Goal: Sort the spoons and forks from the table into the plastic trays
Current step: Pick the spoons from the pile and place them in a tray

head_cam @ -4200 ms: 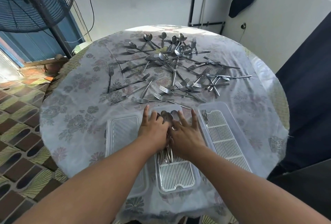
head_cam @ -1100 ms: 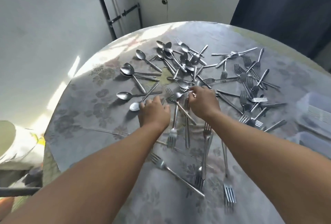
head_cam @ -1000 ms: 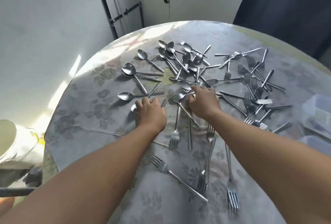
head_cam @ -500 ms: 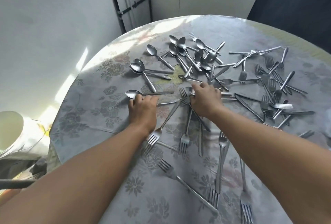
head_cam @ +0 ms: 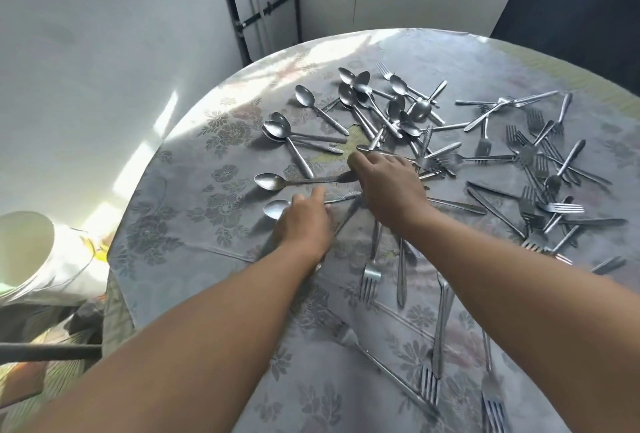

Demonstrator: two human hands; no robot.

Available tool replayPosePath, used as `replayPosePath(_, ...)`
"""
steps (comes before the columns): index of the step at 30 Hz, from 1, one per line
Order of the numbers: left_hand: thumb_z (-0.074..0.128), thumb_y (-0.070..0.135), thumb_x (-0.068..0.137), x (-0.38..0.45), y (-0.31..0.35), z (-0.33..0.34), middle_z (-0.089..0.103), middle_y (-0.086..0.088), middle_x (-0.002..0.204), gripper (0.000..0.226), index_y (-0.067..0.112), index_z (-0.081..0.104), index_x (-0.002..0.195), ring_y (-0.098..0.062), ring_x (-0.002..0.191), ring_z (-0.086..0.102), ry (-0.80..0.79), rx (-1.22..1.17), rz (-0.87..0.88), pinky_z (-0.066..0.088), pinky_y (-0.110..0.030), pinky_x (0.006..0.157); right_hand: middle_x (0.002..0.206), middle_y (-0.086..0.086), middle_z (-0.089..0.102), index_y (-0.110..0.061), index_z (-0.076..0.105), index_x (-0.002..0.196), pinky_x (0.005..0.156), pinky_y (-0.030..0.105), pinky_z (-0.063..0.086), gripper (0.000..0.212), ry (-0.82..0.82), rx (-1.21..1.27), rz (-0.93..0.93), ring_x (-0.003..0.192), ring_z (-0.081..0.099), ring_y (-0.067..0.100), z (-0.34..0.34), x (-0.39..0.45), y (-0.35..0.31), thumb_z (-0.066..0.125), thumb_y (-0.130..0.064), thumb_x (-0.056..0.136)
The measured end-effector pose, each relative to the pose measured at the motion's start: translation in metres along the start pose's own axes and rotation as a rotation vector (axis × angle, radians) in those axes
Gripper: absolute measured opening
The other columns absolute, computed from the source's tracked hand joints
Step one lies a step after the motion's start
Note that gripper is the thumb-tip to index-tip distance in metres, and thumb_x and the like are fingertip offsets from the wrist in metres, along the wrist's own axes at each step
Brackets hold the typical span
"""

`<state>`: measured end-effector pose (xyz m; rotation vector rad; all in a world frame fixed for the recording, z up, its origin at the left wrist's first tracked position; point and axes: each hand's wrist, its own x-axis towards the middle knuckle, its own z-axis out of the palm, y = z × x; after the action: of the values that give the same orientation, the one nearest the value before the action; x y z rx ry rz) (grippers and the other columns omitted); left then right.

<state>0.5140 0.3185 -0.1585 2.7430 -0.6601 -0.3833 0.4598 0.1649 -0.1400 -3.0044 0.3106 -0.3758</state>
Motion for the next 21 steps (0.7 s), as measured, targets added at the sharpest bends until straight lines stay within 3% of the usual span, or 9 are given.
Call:
replayPosePath(2, 0.038, 0.046, 0.105, -0.001, -0.004, -0.004, 0.056, -0.016, 0.112, 0.03, 0.025, 0.051, 0.122, -0.039, 0.098, 0.06, 0.013, 0.032, -0.014, 0.04, -0.039, 0.072, 0.101, 0.004, 0.062, -0.026, 0.051, 0.124, 0.061, 0.034, 0.044, 0.023, 0.042, 0.045, -0.038, 0.07, 0.061, 0.027, -0.002, 0.004, -0.007, 0.056, -0.018, 0.103)
replayPosePath(4, 0.036, 0.051, 0.105, 0.001, -0.01, -0.008, 0.057, -0.017, 0.115, 0.038, 0.023, 0.054, 0.124, -0.037, 0.102, 0.061, 0.009, 0.091, -0.034, 0.039, -0.038, 0.073, 0.101, 0.004, 0.056, -0.029, 0.054, 0.127, 0.054, 0.034, 0.046, 0.022, 0.084, 0.148, -0.034, 0.066, 0.059, 0.029, -0.006, 0.009, -0.012, 0.052, -0.023, 0.106)
replayPosePath(7, 0.049, 0.035, 0.103, 0.005, -0.024, -0.015, 0.053, -0.017, 0.123, 0.026, 0.02, 0.055, 0.124, -0.036, 0.101, 0.061, 0.031, 0.077, -0.127, 0.04, -0.037, 0.072, 0.112, 0.009, 0.052, -0.026, 0.053, 0.135, 0.066, 0.045, 0.057, 0.031, 0.028, 0.342, 0.063, 0.077, 0.062, 0.032, -0.002, 0.023, -0.023, 0.045, -0.038, 0.108)
replayPosePath(10, 0.055, 0.015, 0.099, 0.006, -0.033, -0.025, 0.05, -0.02, 0.131, 0.034, 0.009, 0.048, 0.132, -0.037, 0.108, 0.06, 0.069, -0.055, -0.248, 0.044, -0.039, 0.08, 0.125, 0.01, 0.046, -0.021, 0.052, 0.129, 0.089, 0.044, 0.054, 0.045, -0.147, 0.423, 0.214, 0.098, 0.06, 0.028, 0.009, 0.036, -0.039, 0.048, -0.056, 0.101)
replayPosePath(14, 0.058, -0.001, 0.092, 0.01, -0.042, -0.037, 0.057, -0.026, 0.131, 0.043, 0.001, 0.039, 0.13, -0.041, 0.117, 0.06, 0.123, -0.256, -0.398, 0.048, -0.043, 0.09, 0.125, 0.013, 0.049, -0.014, 0.062, 0.116, 0.088, 0.049, 0.054, 0.022, -0.22, 0.265, 0.202, 0.1, 0.062, 0.037, 0.025, 0.047, -0.058, 0.059, -0.025, 0.097)
replayPosePath(18, 0.064, 0.0, 0.091, 0.013, -0.05, -0.04, 0.06, -0.021, 0.129, 0.044, 0.004, 0.039, 0.126, -0.039, 0.118, 0.06, 0.156, -0.448, -0.561, 0.049, -0.042, 0.094, 0.12, 0.013, 0.054, -0.012, 0.065, 0.112, 0.082, 0.05, 0.057, 0.018, -0.305, 0.144, 0.214, 0.095, 0.064, 0.038, 0.035, 0.051, -0.07, 0.058, -0.018, 0.097)
replayPosePath(21, 0.069, 0.007, 0.085, 0.017, -0.058, -0.034, 0.067, -0.015, 0.117, 0.038, 0.004, 0.053, 0.12, -0.034, 0.109, 0.065, 0.155, -0.585, -0.631, 0.054, -0.04, 0.093, 0.109, 0.01, 0.053, -0.008, 0.065, 0.105, 0.072, 0.046, 0.057, 0.013, -0.341, 0.067, 0.186, 0.084, 0.063, 0.034, 0.038, 0.052, -0.073, 0.055, -0.015, 0.099)
